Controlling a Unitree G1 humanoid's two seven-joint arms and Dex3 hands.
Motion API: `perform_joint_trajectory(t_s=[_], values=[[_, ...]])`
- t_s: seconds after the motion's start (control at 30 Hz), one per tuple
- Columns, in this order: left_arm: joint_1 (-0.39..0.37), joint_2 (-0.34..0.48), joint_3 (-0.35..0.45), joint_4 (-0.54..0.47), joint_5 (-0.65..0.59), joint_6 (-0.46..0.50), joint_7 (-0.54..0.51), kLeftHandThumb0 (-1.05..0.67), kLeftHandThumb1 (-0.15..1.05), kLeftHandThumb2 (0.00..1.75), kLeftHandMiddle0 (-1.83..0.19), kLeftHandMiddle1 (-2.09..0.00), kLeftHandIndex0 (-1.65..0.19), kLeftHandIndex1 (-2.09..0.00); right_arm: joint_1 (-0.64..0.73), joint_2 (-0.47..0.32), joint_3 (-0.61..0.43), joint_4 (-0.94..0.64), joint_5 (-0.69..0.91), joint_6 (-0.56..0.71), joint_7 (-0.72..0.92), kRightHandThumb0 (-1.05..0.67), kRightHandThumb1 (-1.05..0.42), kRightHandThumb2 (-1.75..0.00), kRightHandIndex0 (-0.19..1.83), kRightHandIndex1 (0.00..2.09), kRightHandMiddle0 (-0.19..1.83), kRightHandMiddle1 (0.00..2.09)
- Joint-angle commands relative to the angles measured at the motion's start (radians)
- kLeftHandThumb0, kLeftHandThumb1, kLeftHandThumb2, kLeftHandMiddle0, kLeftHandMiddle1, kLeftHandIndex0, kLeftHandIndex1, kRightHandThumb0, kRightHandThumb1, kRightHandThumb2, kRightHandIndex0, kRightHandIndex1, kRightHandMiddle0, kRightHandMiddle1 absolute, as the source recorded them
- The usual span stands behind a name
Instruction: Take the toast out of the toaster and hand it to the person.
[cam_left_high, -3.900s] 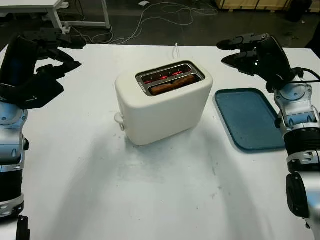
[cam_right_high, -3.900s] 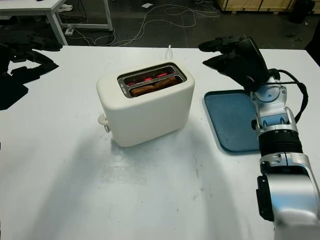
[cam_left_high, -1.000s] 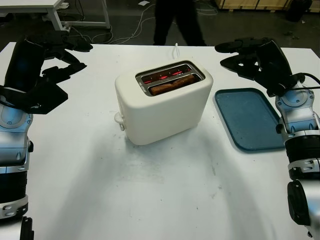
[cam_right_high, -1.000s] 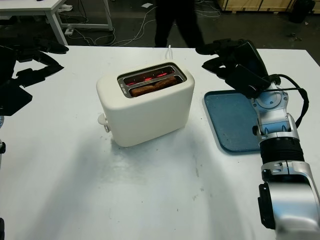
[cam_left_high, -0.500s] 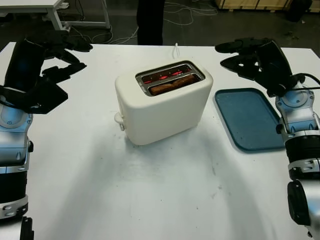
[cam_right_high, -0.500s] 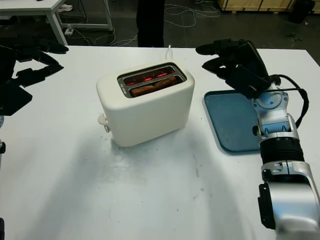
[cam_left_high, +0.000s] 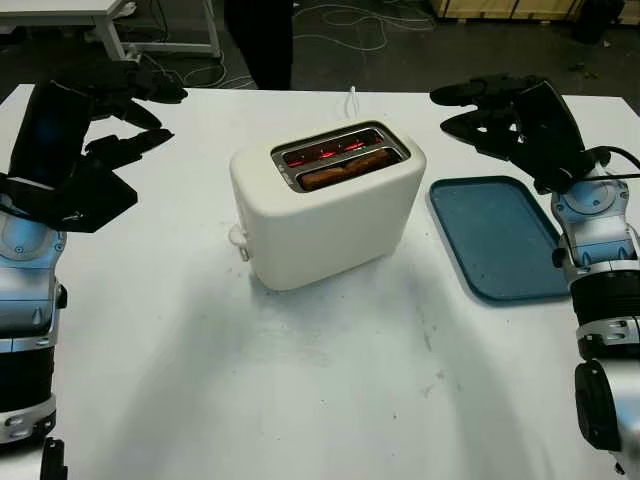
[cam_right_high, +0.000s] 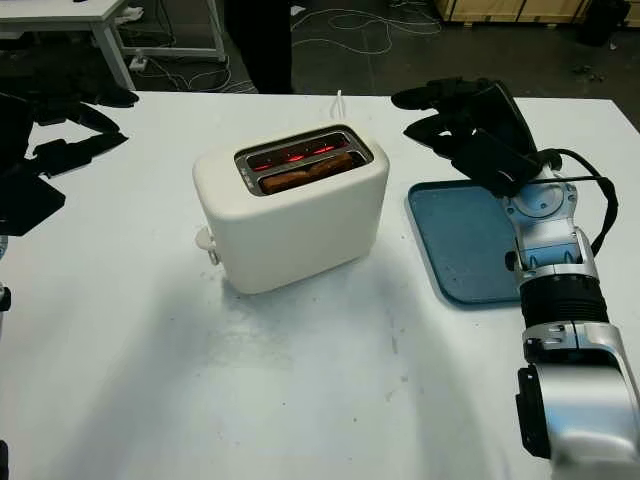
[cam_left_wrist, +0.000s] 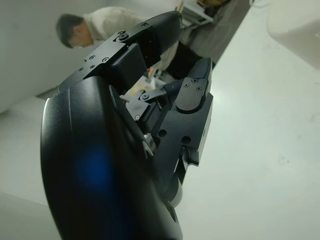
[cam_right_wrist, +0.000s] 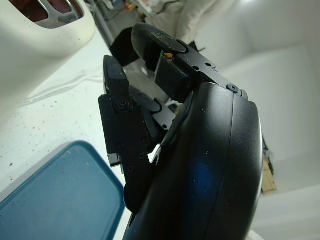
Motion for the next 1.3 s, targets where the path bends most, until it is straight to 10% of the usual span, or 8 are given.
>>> perform_joint_trajectory(t_s=[0.0, 1.27], values=[[0.003, 0.013, -0.001, -0.007, 0.01, 0.007, -0.005, 0.01, 0.85, 0.02, -0.78, -0.82, -0.82, -0.44, -0.007, 0.001, -0.009, -0.006, 0.015, -0.003, 0.002, -0.2, -0.92, -0.09, 0.97, 0.28, 0.91, 0.0], [0.035, -0.025, -0.016, -0.102, 0.004, 0.145, -0.004, -0.04, 0.89, 0.03, -0.7, -0.84, -0.78, -0.46, 0.003, -0.019, -0.004, 0.025, -0.007, -0.037, -0.003, -0.25, -0.92, -0.07, 0.95, 0.26, 0.93, 0.01]])
